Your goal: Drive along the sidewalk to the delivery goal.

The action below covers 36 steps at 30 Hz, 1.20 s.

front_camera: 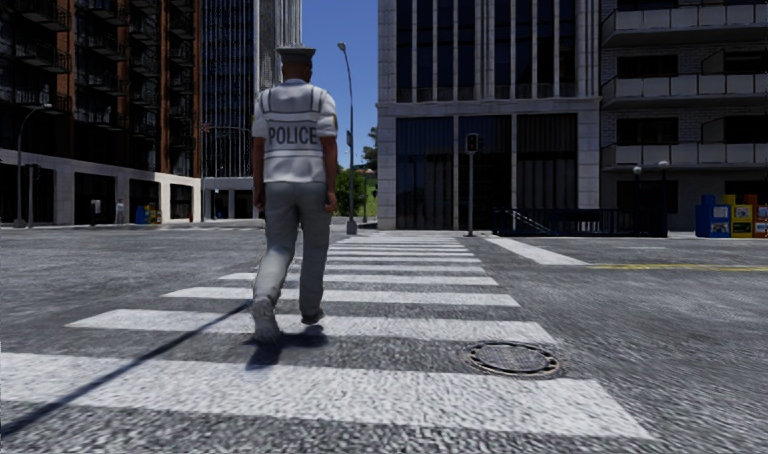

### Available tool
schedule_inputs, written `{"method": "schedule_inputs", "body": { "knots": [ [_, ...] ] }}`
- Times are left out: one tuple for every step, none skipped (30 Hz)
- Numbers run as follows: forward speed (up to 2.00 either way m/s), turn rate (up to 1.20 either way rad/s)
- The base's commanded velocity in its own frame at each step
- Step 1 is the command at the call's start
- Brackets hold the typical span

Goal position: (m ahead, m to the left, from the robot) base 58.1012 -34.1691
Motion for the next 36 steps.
{"method": "schedule_inputs", "body": {
  "knots": [
    [1.43,-0.05],
    [1.43,-0.14],
    [1.43,-0.3],
    [1.43,-0.37],
    [1.43,-0.37],
    [1.43,-0.39],
    [1.43,-0.33],
    [1.43,-0.26],
    [1.43,-0.23],
    [1.43,-0.23],
    [1.43,-0.19],
    [1.43,-0.16],
    [1.43,-0.15],
    [1.43,-0.15],
    [1.43,-0.15],
    [1.46,-0.14],
    [2.0,0.0],
    [2.0,0.0],
    [2.0,0.0],
    [2.0,0.0],
    [2.0,0.0],
    [2.0,0.0],
    [2.0,0.0],
    [2.0,0.0],
    [2.0,0.0],
    [2.0,0.0],
    [2.0,0.0],
    [2.0,0.0],
    [2.0,0.0],
    [2.0,0.0],
    [2.0,0.0],
    [2.0,0.0],
    [2.0,-0.04],
    [2.0,-0.19],
    [2.0,-0.19],
    [2.0,-0.29]
  ]
}}
